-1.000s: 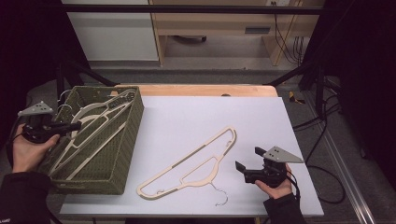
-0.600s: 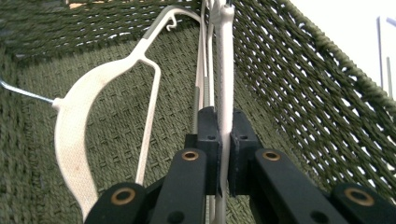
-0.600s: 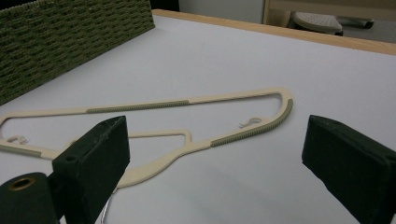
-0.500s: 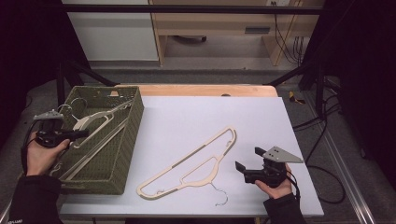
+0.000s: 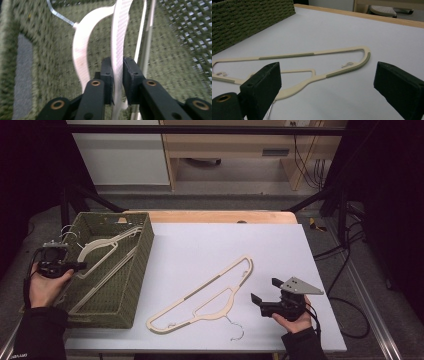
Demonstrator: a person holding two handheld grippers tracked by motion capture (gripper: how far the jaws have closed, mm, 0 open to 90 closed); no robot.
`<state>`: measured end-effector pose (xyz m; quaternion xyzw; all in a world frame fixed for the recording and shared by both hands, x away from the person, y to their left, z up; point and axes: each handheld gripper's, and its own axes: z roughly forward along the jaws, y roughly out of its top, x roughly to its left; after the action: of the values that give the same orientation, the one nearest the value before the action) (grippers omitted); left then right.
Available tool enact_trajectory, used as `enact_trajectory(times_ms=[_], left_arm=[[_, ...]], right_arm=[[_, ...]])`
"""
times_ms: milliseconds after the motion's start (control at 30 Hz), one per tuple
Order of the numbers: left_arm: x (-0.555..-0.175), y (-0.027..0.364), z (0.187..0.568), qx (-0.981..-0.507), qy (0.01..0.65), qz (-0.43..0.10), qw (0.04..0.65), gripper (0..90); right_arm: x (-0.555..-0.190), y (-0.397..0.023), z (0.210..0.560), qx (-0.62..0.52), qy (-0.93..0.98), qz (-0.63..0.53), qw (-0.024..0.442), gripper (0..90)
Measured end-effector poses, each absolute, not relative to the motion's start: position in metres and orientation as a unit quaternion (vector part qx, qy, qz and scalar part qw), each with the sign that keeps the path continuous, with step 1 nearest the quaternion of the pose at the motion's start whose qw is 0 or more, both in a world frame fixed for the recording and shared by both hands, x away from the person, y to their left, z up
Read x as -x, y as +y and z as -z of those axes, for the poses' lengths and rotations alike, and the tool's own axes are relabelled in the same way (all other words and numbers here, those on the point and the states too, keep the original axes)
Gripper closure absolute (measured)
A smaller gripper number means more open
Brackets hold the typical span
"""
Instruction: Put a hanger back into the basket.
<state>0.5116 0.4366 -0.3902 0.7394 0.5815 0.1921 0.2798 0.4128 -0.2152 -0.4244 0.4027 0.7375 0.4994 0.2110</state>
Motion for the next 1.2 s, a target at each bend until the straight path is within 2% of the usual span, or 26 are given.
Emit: enact_trajectory(times_ms=[200,500,733,867,1033,1200], left_arm=[[-0.511,0.446,0.395,-0.728,0.601,-0.182,0.275,74.7],[-0.512,0.448,0.4,-0.725,0.617,-0.166,0.256,64.3],[-0.509,0.444,0.395,-0.723,0.62,-0.179,0.248,56.9],[-0.505,0.443,0.39,-0.728,0.615,-0.186,0.241,55.8],[-0.497,0.44,0.379,-0.727,0.6,-0.2,0.267,52.6],[-0.483,0.429,0.364,-0.718,0.567,-0.223,0.338,44.7]], right_arm=[[-0.413,-0.214,0.425,-0.405,0.737,-0.498,0.211,8.2],[-0.413,-0.213,0.426,-0.403,0.739,-0.497,0.21,8.1],[-0.414,-0.212,0.427,-0.404,0.739,-0.498,0.208,8.1],[-0.414,-0.212,0.426,-0.403,0.739,-0.498,0.207,8.1],[-0.414,-0.212,0.425,-0.406,0.736,-0.5,0.207,7.9],[-0.413,-0.212,0.425,-0.405,0.736,-0.501,0.209,7.9]])
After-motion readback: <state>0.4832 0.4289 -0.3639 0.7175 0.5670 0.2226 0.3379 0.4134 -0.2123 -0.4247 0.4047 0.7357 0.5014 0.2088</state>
